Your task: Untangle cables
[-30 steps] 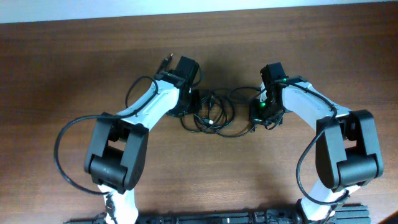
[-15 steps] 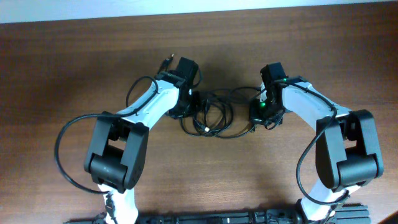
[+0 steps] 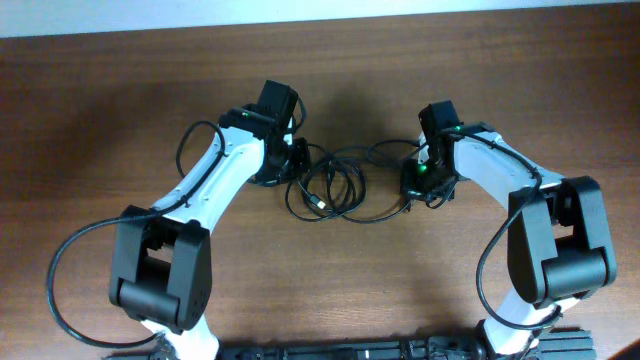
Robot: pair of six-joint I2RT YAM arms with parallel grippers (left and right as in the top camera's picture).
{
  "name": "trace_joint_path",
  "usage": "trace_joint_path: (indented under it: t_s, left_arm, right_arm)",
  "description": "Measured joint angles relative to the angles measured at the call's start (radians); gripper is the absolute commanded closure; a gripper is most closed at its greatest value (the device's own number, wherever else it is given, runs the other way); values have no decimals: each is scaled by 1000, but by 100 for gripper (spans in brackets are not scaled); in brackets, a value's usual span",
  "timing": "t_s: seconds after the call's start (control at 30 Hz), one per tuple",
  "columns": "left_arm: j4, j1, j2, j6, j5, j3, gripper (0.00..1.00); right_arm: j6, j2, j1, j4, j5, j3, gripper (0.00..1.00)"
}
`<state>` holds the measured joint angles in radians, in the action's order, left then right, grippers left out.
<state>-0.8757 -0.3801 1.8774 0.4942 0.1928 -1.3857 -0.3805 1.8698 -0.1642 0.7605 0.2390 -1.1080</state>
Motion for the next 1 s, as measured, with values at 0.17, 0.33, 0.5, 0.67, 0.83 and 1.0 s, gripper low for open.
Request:
trace_joint_path:
  t_s: [0.17,0.33,0.5,0.67,0.83,1.0]
  left_arm:
    - [-23,0,0,-2,21,0,97]
    - [-30,0,0,-1,23,0,96]
    - [-34,0,0,-2,25,0,95]
    - [-52,0,0,-5,25,0,95]
    - [-58,0,0,-11,25,0,81]
    - [-65,0,0,-16,24,0,74]
  right_arm:
    - [0,0,0,0,0,0,96]
    - [0,0,0,0,0,0,96]
    - [0,0,0,0,0,0,96]
    - [0,0,0,0,0,0,96]
    - [0,0,0,0,0,0,96]
    - [0,0,0,0,0,0,96]
